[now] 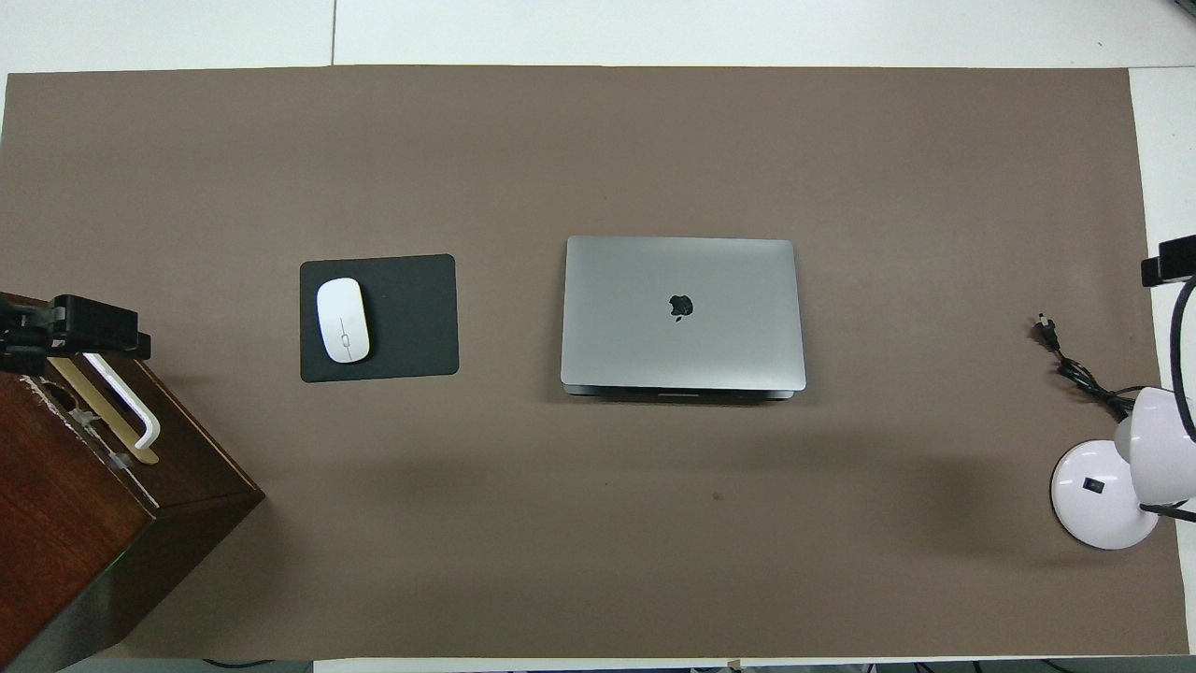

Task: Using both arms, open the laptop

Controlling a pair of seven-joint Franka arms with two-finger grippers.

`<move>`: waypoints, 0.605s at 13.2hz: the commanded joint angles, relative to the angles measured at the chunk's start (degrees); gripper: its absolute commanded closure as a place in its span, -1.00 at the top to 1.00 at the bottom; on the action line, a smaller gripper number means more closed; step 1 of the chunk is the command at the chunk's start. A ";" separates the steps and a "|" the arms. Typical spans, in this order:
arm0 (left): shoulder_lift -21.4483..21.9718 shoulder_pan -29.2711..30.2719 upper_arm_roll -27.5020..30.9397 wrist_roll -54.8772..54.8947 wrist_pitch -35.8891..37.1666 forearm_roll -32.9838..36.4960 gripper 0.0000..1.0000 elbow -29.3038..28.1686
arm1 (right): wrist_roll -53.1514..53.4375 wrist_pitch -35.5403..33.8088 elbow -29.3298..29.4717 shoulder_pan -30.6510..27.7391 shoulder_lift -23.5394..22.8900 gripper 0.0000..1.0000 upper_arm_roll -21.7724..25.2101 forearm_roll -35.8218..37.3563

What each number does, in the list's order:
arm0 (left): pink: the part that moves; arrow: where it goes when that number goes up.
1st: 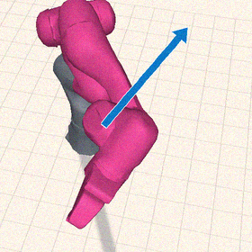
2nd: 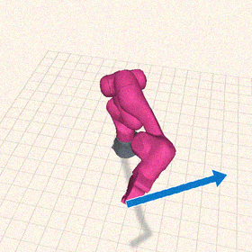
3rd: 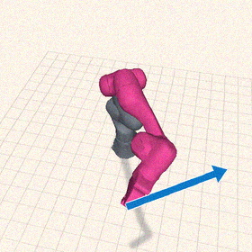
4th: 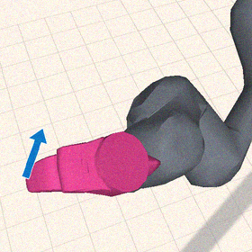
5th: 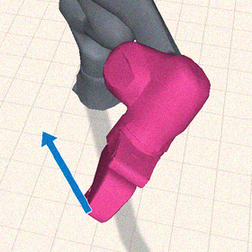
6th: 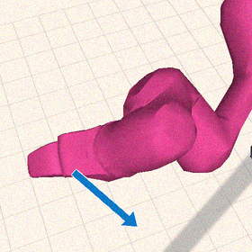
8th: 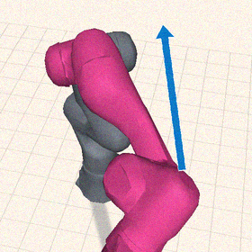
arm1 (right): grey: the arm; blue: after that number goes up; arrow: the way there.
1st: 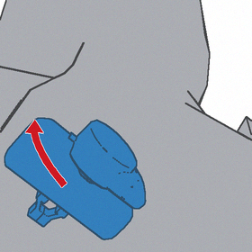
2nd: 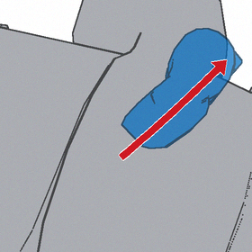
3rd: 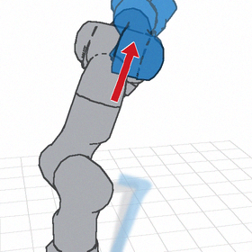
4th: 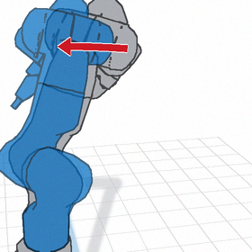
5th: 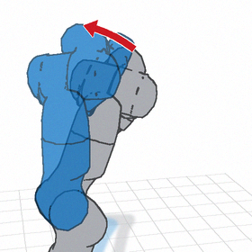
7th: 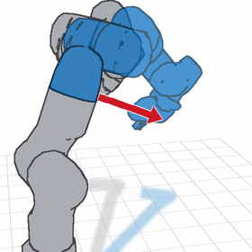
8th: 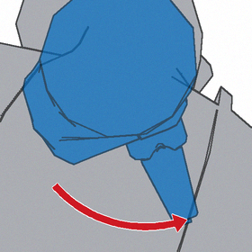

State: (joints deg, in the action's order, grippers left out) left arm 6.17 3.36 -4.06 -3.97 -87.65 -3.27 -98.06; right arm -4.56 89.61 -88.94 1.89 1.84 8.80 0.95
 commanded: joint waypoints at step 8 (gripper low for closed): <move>-5.12 -0.20 -0.51 1.51 -0.24 1.60 1.00 4.81 | -0.19 -0.05 -1.50 -0.13 1.42 1.00 0.08 -0.86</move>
State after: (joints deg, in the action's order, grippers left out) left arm 1.62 3.34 -4.56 -3.12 -89.01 -2.74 -94.90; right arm -4.56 89.61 -88.94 1.89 1.84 8.80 0.95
